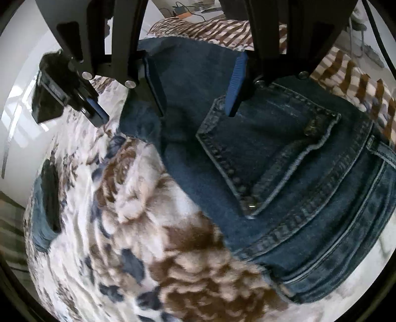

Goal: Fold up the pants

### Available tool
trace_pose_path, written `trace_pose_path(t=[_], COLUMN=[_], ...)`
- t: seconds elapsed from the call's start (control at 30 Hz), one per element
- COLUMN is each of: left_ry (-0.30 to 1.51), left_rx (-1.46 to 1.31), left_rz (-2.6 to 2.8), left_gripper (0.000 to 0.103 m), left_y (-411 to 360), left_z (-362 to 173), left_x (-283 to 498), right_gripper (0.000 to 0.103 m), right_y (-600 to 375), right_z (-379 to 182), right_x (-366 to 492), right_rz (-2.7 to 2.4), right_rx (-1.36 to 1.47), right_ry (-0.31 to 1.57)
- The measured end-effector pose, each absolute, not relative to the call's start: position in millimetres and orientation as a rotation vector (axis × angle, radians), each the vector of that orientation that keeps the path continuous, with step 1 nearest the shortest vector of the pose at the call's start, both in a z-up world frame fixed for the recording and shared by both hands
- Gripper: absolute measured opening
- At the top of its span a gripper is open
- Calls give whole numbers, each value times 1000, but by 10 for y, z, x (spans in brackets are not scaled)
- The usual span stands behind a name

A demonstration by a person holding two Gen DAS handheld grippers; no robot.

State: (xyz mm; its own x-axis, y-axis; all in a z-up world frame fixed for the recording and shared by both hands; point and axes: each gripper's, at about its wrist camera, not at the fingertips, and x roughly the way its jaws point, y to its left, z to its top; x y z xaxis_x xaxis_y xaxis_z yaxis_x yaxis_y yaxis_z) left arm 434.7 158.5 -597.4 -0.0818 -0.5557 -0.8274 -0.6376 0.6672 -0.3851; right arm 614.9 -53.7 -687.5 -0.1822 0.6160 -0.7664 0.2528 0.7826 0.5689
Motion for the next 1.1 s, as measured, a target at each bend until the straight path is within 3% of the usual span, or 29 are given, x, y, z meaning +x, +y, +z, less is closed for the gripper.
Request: trace_pose_path(t=[0.07, 0.23, 0.3, 0.4, 0.5, 0.57, 0.63, 0.9, 0.93, 0.97, 1.0, 1.1], left_ry=[1742, 1748, 1743, 1763, 1730, 1708, 1701, 1725, 1726, 1727, 1728, 1733], left_rx=[-934, -815, -764, -818, -708, -624, -576, -440, -427, -411, -402, -390], left_rz=[55, 12, 33, 40, -11, -70, -127, -171, -168, -152, -134, -94], left_gripper=[46, 47, 47, 46, 46, 47, 47, 47, 47, 47, 47, 47], left_y=[1463, 1196, 1211, 1267, 1181, 994, 768, 26, -34, -51, -71, -107], left_z=[-5961, -6155, -6275, -6349, -6069, -5861, -5746, -5965, -6016, -6050, -6097, -6175], left_x=[4399, 4610, 4696, 4717, 4689, 4636, 4576, 4600, 4620, 4614, 4621, 4596], right_gripper=[31, 30, 0, 0, 19, 54, 60, 59, 55, 37, 29, 25], right_y=[-483, -258, -438, -819, -1137, -1390, -1750, -1922, -1892, -1868, -1839, -1812], right_z=[-6748, -7121, -7292, -7295, -6821, -6599, -6409, -6593, -6674, -6742, -6817, -6938], right_x=[6039, 5683, 5699, 5664, 5567, 5441, 5311, 5015, 4984, 4954, 4909, 4784], right_rz=[452, 506, 349, 259, 231, 198, 144, 298, 333, 360, 404, 441], right_rx=[669, 609, 499, 641, 586, 592, 554, 9, -63, -110, -155, -283], right_ry=[1748, 1868, 1849, 1804, 1703, 1665, 1622, 1719, 1730, 1732, 1737, 1723])
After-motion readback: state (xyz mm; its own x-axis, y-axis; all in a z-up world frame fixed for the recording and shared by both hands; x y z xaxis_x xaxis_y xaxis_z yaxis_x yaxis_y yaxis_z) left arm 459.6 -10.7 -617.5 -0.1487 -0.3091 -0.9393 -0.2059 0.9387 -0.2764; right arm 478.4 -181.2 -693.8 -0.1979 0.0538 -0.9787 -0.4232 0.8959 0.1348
